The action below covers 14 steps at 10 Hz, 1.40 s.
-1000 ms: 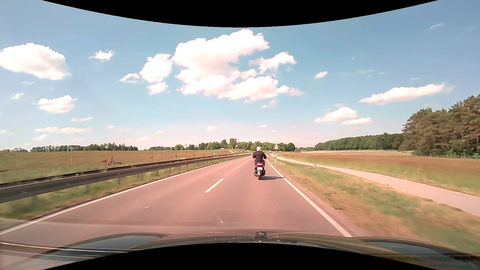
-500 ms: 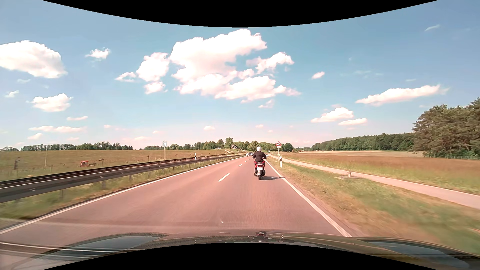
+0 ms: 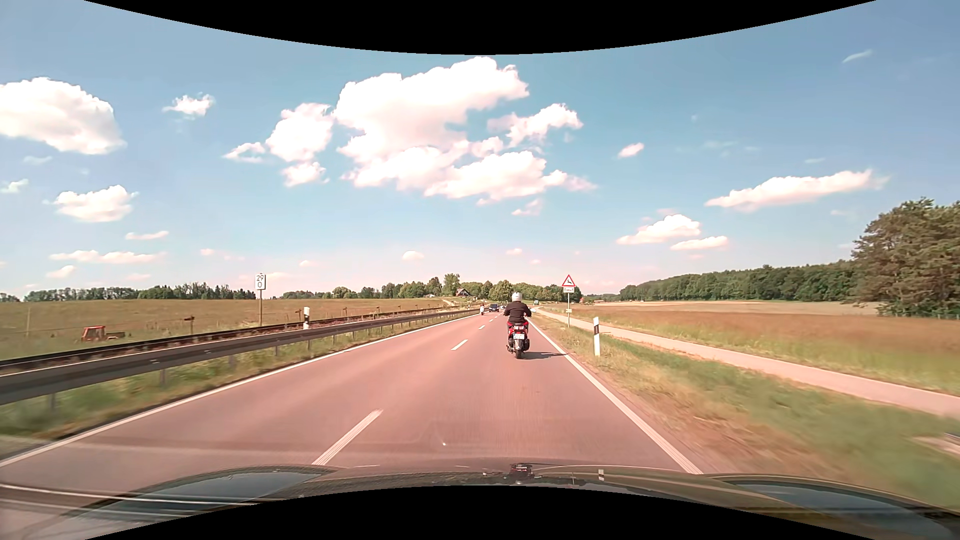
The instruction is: Follow the waypoints while adhering to traffic rules and regulations
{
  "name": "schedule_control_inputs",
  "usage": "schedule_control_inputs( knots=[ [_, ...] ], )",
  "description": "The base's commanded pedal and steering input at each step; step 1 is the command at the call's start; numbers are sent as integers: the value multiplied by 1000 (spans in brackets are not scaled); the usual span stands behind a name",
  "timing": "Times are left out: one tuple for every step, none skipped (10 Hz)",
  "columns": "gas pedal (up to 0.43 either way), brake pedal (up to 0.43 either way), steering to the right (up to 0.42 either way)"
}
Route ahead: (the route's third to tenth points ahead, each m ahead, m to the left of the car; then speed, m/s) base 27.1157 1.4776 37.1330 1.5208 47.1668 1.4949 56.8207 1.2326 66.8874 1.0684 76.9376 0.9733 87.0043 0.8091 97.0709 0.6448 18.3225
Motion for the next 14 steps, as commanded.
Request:
schedule_control_inputs(
  knots=[
    [248, 6, 6],
    [248, 12, 6],
    [248, 12, 6],
    [248, 12, 5],
    [248, 12, 5],
    [240, 12, 5],
    [240, 12, 5],
    [220, 6, 5],
    [220, 12, 5],
    [209, 12, 5],
    [197, 12, 5],
    [197, 6, 4],
    [197, 12, 2],
    [197, 12, 0]
  ],
)
